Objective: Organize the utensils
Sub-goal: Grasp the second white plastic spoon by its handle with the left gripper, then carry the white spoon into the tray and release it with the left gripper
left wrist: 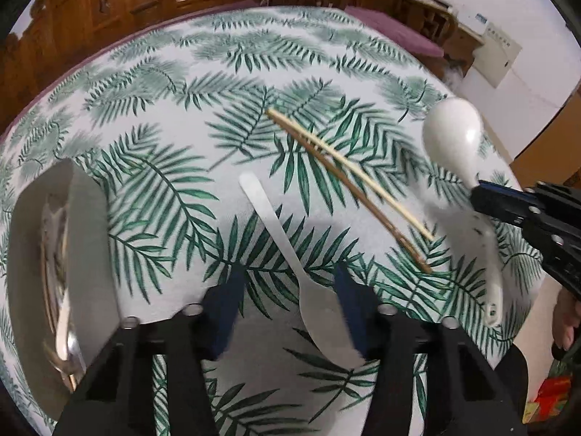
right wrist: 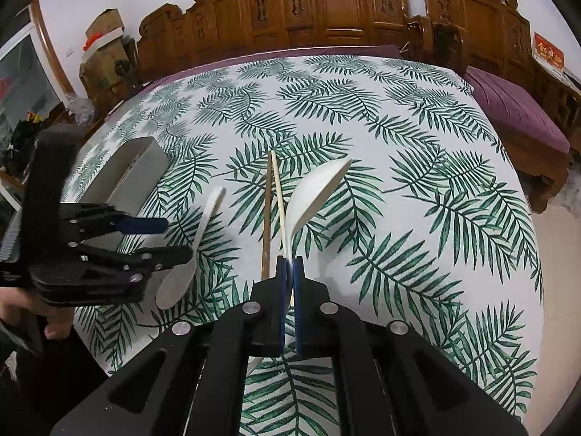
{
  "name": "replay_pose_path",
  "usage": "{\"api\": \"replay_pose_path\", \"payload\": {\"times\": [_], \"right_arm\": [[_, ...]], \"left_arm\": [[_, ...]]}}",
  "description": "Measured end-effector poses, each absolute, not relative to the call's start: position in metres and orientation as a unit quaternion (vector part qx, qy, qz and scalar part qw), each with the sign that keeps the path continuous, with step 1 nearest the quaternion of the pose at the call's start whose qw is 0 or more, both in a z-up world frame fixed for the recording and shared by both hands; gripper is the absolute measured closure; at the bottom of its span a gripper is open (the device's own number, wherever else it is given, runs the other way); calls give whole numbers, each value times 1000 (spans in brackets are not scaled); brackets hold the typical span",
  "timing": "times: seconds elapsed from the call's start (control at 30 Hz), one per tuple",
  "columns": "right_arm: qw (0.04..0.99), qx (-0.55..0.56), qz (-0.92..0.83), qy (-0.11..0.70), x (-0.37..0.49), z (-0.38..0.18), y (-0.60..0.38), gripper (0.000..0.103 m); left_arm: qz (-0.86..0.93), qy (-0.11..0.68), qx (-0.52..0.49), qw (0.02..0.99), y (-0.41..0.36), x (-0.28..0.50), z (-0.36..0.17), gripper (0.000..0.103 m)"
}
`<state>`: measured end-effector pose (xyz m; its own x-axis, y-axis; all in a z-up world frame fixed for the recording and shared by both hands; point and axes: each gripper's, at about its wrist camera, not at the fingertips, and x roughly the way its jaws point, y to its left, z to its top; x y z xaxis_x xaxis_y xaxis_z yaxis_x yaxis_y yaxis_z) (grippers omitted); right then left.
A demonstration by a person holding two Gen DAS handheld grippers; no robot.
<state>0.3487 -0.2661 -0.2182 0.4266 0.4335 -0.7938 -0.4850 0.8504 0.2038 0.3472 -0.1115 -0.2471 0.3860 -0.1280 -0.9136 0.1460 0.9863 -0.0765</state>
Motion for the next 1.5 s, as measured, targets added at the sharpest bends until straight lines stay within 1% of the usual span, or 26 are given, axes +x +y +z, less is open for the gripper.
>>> {"api": "replay_pose_path", "payload": {"times": [0.07, 0.3, 0.33, 0.37, 0.4, 0.43, 0.63, 1.13, 1.5], "right_arm": [[844, -28, 273, 462, 348, -219, -267, 98], [844, -26, 273, 461, 347, -219, -268, 98], [844, -26, 273, 461, 346, -219, -268, 98], [843, -27, 274, 461, 346, -219, -267, 98], [843, -29, 274, 462, 345, -219, -266, 98], [843, -29, 274, 462, 345, -218, -265, 98], [843, -30, 279, 459, 338, -212, -256, 98], [844, -45, 296, 445, 320, -188, -212, 98], [842, -52, 312, 437, 312, -175, -175, 98]], "left_arm": [[-82, 554, 3, 829, -113, 351, -252, 66], [-72, 560, 5, 826, -115, 358, -259, 79], [-70, 560, 7, 826, -115, 359, -259, 82], [-69, 560, 7, 825, -114, 360, -259, 91], [-69, 561, 7, 825, -114, 361, -260, 92], [-71, 564, 6, 823, -113, 360, -260, 97], [-75, 560, 4, 825, -106, 353, -254, 97], [-80, 496, -12, 865, -66, 314, -183, 97], [-66, 470, -32, 880, -26, 292, -154, 97]]}}
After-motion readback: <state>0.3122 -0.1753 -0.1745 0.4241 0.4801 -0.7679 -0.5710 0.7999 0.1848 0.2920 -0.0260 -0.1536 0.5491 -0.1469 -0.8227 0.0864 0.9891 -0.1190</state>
